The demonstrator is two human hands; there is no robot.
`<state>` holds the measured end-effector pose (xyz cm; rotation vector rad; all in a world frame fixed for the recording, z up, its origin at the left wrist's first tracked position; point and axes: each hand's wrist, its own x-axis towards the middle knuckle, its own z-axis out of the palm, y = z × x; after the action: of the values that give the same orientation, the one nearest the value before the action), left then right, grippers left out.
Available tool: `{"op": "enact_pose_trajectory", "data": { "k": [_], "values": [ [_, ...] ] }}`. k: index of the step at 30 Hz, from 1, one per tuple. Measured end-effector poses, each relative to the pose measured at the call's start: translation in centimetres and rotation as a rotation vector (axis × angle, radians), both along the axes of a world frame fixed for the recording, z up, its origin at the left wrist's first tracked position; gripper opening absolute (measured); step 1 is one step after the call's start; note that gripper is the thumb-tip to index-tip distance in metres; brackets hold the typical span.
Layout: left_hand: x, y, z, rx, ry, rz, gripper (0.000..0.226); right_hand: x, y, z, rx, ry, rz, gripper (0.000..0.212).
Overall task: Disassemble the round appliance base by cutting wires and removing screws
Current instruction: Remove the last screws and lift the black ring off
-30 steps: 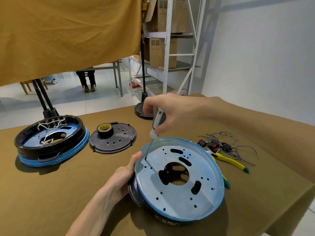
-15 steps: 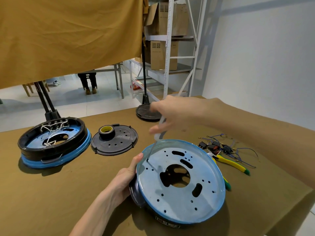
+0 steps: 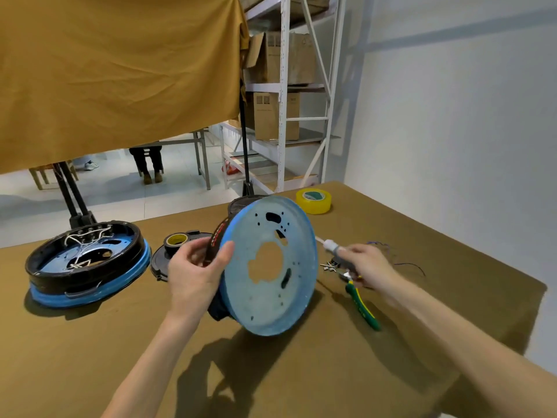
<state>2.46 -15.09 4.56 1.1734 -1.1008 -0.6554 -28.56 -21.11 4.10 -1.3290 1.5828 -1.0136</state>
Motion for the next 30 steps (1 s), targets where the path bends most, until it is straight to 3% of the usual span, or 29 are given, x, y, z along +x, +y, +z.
{"op": "enact_pose_trajectory", "data": {
  "k": [4, 7, 13, 14, 16, 19, 21, 25, 30],
  "values": [
    [-2.3, 0.4, 0.7, -0.216, -0.246, 0.030, 0.075, 1.7, 1.9, -3.7, 0.046, 0.248, 0.064, 0.021],
    [-3.2, 0.6, 0.4, -0.311, -0.427, -0.075, 0.079, 2.6, 2.7, -4.7, 0.001, 0.397, 0.119, 0.023],
    [-3.9, 1.3, -1.9, -0.330, -1.004, -0.180, 0.083, 3.2, 3.1, -4.7, -0.074, 0.541, 0.119, 0.018],
    [-4.0, 1.4, -2.5, -0.318, -1.055, -0.176, 0.083, 3.2, 3.1, -4.5, -0.109, 0.514, 0.063, 0.020],
    [-4.3, 1.5, -3.5, -0.289, -1.146, -0.184, 0.080, 3.3, 2.9, -3.6, -0.113, 0.256, -0.081, 0.027],
    [-4.9, 1.7, -4.4, -0.219, -1.173, -0.159, 0.070, 4.1, 2.8, -2.0, 0.118, -0.171, -0.056, 0.016],
    [-4.9, 1.9, -4.5, -0.152, -1.121, -0.098, 0.062, 4.8, 2.8, -1.8, 0.202, -0.109, -0.004, 0.017],
    [-3.8, 2.3, -4.3, -0.115, -1.060, -0.140, 0.041, 6.1, 2.5, -2.1, 0.209, -0.063, 0.024, 0.052],
    [-2.3, 3.4, -4.7, -0.221, -1.046, -0.159, 0.045, 7.8, 1.7, -1.5, 0.238, -0.155, -0.021, 0.040]
  ]
}}
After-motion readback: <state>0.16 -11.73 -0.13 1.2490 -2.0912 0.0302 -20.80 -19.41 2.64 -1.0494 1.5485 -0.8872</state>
